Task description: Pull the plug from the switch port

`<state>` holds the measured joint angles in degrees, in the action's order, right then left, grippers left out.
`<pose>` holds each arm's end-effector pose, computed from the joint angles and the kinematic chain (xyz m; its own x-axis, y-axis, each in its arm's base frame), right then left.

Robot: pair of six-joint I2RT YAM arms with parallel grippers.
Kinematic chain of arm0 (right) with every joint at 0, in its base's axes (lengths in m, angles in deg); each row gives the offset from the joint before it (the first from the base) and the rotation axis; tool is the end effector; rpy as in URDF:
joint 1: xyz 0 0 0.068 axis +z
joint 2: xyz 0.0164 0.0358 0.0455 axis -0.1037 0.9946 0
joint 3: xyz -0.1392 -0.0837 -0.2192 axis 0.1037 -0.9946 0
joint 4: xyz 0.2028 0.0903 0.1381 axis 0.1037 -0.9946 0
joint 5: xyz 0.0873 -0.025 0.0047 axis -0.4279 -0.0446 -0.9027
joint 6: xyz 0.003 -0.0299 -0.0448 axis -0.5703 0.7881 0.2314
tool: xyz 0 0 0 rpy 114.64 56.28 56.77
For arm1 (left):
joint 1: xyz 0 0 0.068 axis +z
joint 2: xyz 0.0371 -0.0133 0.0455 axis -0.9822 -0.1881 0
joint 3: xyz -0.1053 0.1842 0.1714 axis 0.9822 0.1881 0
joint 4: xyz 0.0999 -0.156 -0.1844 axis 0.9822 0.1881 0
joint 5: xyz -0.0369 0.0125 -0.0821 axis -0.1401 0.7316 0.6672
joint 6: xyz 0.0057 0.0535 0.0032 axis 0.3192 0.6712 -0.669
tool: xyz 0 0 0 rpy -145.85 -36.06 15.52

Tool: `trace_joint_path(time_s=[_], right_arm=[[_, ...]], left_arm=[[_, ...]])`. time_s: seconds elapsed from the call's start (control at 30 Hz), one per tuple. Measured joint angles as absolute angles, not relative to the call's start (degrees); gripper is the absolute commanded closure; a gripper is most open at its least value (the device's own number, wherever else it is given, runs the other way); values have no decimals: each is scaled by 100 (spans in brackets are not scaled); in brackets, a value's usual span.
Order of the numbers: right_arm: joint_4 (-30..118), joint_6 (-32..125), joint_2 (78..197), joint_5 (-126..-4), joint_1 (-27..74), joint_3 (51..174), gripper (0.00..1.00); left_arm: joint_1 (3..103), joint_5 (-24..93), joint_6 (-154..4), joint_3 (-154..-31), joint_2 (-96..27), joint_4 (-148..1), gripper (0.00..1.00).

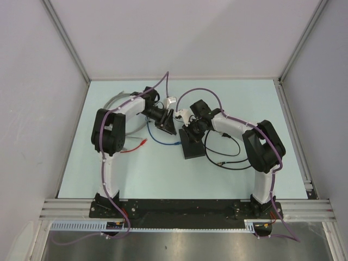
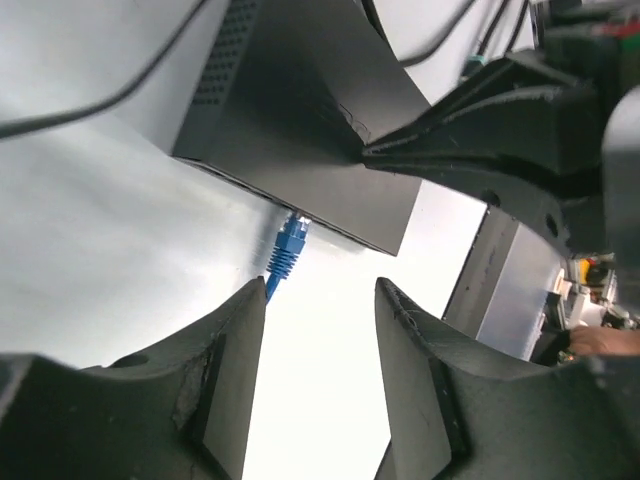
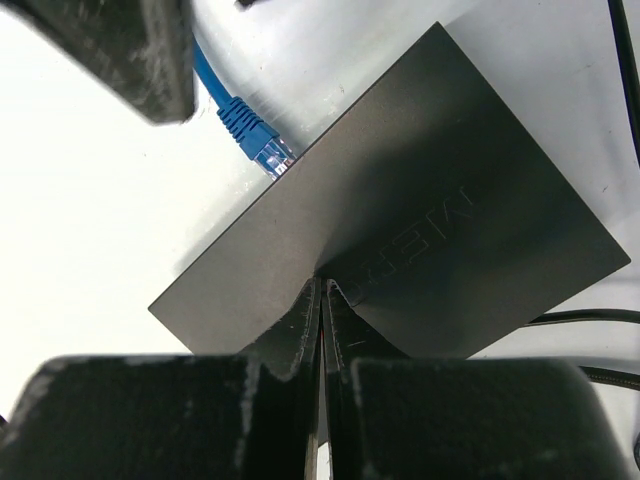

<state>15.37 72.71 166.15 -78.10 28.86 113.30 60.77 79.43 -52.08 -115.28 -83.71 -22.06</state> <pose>0.3186 0.2368 0.1811 -0.4659 -0.7059 -0.5335 -0.8723 0.4674 0.1434 0.3999 -0.1630 0.1715 -0.8400 0.4068 -0.3592 0.5250 0.4416 -0.7276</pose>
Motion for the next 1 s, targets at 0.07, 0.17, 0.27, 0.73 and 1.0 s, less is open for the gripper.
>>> trace_joint_path(time_s=[0.07,0.17,0.27,0.73,1.0], right_arm=[[1537,7269,16615,-7810,2886,11330,97],[1537,7269,16615,-7813,2886,11330,97],[1537,7269,16615,-7810,2886,11330,97],[1537,7271,16615,-7804,2890,11330,96],[1537,7271,16615,-7784,2899,11330,96]], left_arm=[[6096,8081,-5164,-11334,-8360,-2278,47],[6085,8092,-5131,-11080,-8369,-2328,48],[6074,8111,-5077,-11060,-8452,-2348,49],[5965,8452,-4847,-11574,-9199,-2208,59],[5838,8658,-4618,-11771,-9442,-1933,65]])
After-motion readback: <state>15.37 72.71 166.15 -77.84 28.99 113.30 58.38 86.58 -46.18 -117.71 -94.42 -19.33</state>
